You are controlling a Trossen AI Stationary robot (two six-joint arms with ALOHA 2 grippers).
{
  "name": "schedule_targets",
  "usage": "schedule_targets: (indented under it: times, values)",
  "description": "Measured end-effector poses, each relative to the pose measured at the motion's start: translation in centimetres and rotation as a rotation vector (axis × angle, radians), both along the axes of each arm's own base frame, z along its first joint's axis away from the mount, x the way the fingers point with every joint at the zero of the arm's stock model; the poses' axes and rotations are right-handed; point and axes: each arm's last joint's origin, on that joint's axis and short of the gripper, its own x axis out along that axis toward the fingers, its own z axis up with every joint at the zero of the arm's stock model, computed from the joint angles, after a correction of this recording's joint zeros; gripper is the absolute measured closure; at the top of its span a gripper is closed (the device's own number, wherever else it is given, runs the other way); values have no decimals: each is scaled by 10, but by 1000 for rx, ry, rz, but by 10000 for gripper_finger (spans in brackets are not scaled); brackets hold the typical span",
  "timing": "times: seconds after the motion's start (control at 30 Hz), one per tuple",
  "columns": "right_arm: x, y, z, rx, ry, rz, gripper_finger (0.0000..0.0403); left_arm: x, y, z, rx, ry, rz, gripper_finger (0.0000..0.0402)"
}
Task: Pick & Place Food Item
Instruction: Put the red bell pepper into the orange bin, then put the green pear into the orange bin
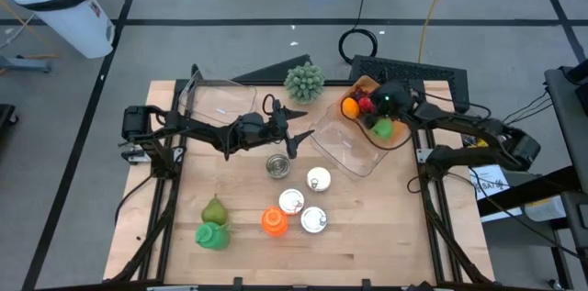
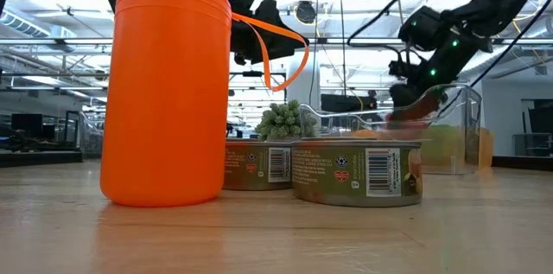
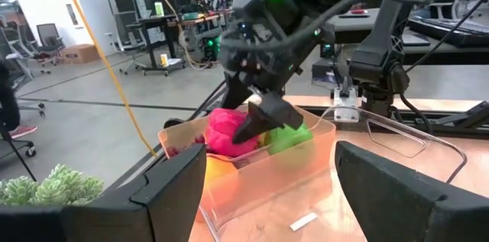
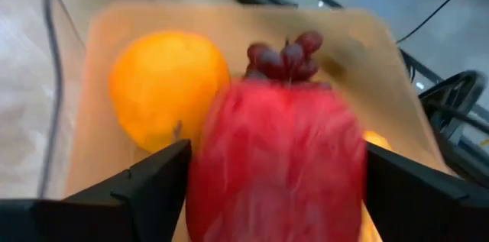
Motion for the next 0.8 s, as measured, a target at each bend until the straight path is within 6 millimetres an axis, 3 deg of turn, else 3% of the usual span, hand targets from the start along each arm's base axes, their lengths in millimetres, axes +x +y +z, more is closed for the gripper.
schedule_targets:
  times: [0.37, 0.47, 0.67, 0.8]
  values:
    - [-9, 10, 30, -92, -145, -14, 54, 0, 0, -1, 15, 11, 4, 105]
    - [-13, 16, 40, -70, -239, 21, 54, -6, -4, 7, 22, 65, 7, 105]
    - [-22, 34, 63, -64, -418, 214, 53, -46, -39, 45, 34, 268, 80, 105]
    - [-26, 43, 73, -92, -474, 276, 55, -89, -68, 62, -113, 380, 70, 105]
